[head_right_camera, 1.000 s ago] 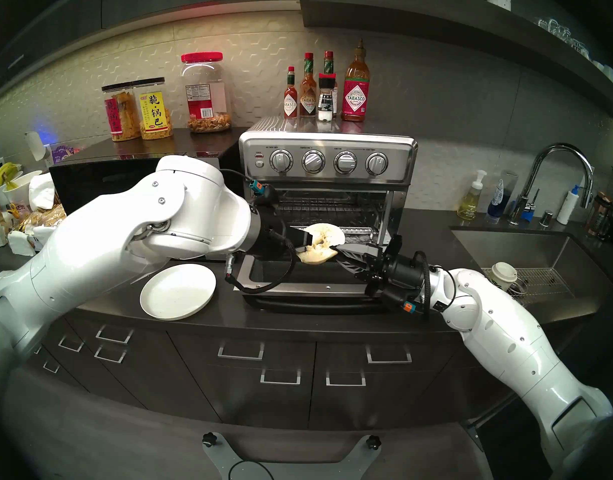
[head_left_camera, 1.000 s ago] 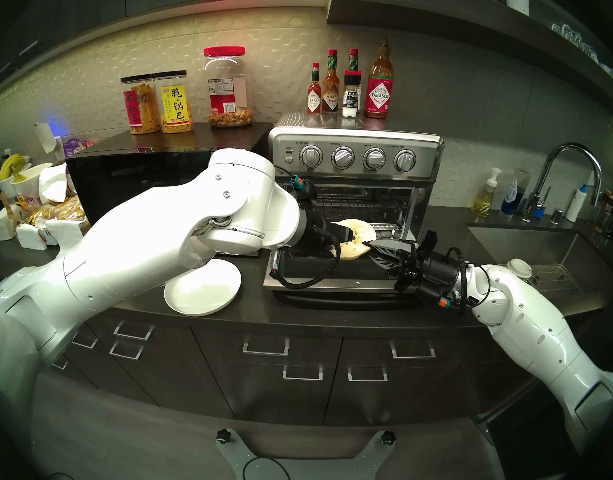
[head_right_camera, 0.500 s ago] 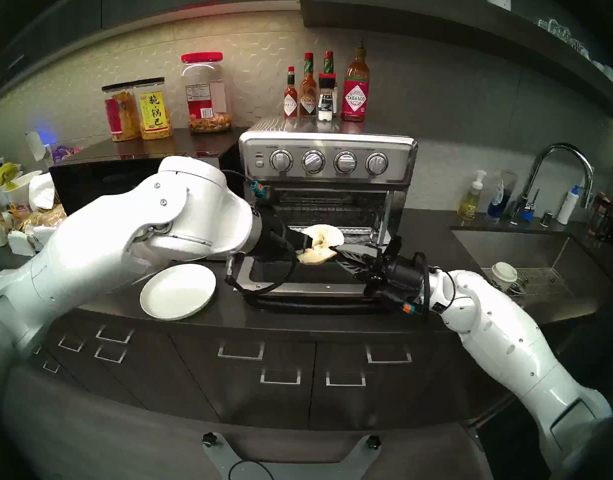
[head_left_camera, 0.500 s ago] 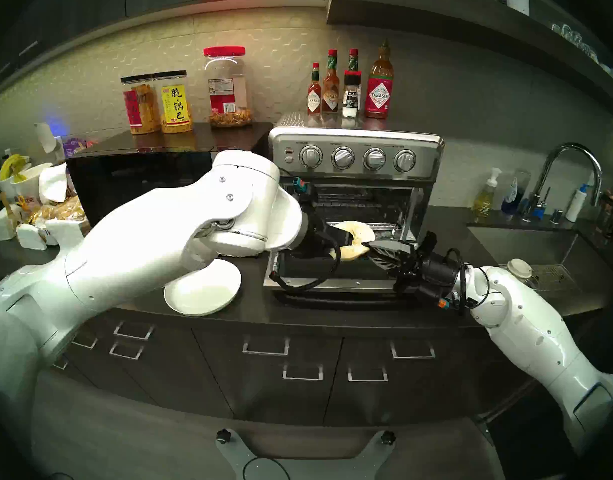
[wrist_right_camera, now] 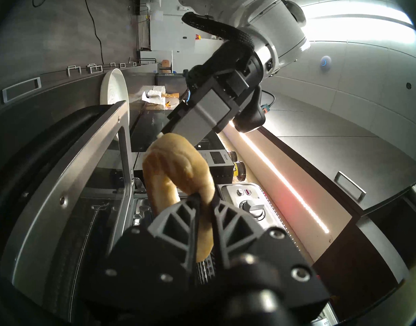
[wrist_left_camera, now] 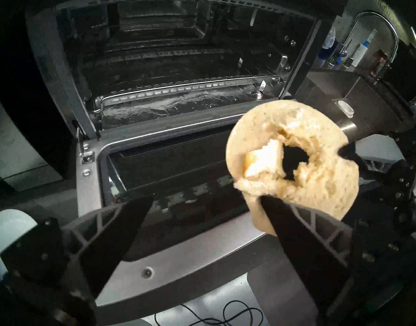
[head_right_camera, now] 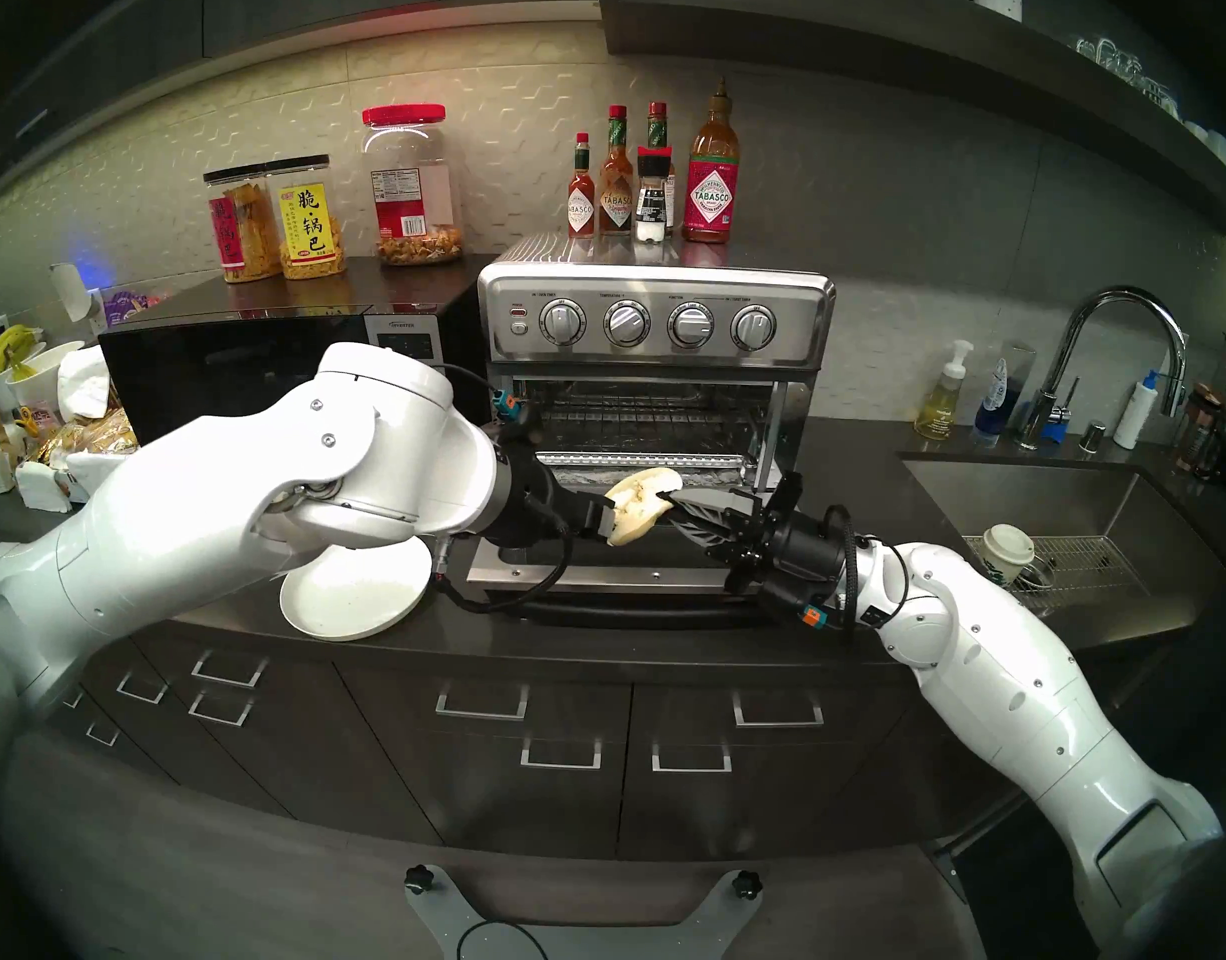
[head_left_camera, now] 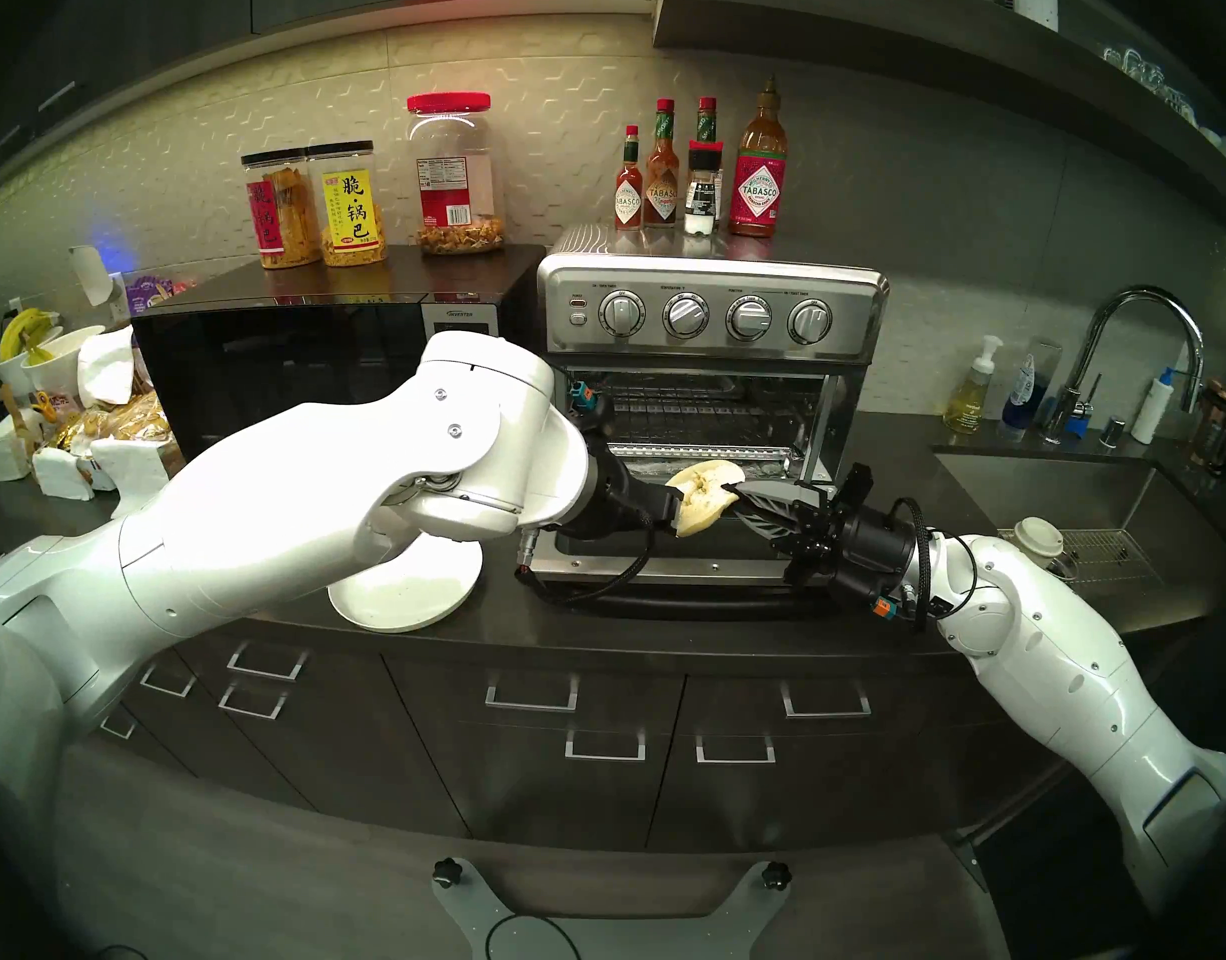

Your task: Open the oven and place the bagel inside on the rack

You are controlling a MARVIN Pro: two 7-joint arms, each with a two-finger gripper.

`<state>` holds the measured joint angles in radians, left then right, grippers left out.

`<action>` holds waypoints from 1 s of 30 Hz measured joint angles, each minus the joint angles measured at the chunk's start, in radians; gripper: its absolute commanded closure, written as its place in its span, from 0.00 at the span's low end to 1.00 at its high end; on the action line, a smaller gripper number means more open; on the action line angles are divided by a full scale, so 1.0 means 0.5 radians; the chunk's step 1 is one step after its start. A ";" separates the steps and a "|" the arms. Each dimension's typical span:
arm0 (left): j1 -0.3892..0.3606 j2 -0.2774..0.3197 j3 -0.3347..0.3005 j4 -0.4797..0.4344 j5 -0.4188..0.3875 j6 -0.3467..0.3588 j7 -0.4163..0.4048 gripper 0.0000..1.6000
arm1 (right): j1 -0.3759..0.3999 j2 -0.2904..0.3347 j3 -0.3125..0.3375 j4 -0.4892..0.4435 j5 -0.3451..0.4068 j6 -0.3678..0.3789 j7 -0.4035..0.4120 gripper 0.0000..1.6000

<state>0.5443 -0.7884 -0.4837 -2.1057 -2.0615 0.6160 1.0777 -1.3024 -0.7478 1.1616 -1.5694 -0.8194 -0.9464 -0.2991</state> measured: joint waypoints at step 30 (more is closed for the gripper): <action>0.161 0.281 0.003 -0.083 0.025 -0.073 -0.062 0.00 | 0.004 0.010 0.117 0.034 0.079 -0.025 -0.044 0.92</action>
<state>0.6250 -0.6477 -0.4820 -2.1473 -2.0487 0.5797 1.0468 -1.3004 -0.7427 1.2200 -1.5525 -0.7800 -0.9589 -0.3214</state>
